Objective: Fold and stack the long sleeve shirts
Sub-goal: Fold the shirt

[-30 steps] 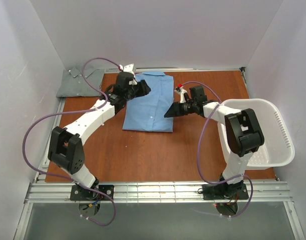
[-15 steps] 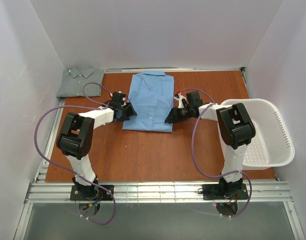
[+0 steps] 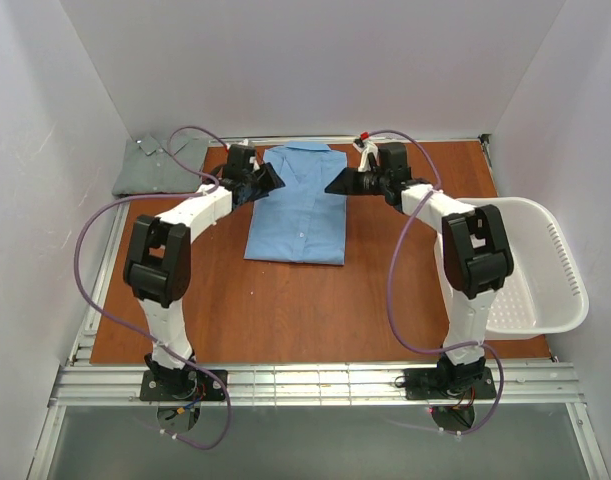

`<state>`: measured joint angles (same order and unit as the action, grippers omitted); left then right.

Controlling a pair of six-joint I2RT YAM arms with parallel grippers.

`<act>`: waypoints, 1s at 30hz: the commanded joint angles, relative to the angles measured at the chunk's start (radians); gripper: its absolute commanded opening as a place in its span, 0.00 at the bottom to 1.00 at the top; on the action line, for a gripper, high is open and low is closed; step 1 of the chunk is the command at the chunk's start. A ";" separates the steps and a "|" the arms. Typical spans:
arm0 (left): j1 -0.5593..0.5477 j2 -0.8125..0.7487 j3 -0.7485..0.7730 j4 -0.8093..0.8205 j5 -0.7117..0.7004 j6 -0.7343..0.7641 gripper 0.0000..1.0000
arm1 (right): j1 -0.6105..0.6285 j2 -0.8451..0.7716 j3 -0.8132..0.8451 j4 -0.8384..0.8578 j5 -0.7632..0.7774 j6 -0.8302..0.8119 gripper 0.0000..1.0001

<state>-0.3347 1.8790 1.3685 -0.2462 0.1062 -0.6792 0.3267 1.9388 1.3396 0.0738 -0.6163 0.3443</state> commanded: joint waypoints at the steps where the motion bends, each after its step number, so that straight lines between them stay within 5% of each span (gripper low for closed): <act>1: 0.008 0.139 0.119 0.007 0.033 0.026 0.56 | 0.000 0.116 0.069 0.115 -0.046 0.105 0.34; 8: 0.060 0.317 0.195 0.048 0.010 -0.014 0.49 | -0.008 0.276 0.141 0.187 -0.037 0.153 0.34; 17: 0.146 0.290 0.050 0.122 0.056 -0.062 0.47 | -0.067 0.276 0.099 0.179 0.027 0.101 0.35; 24: 0.146 0.071 -0.035 0.131 0.026 -0.066 0.64 | -0.067 0.080 0.035 0.072 0.004 0.071 0.36; 30: 0.132 -0.187 -0.213 0.049 -0.022 -0.051 0.77 | -0.034 -0.095 -0.177 0.037 -0.077 0.111 0.37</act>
<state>-0.1986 1.8332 1.2053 -0.1314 0.1322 -0.7475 0.2665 1.9110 1.2419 0.1520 -0.6357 0.4431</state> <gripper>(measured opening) 0.761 0.368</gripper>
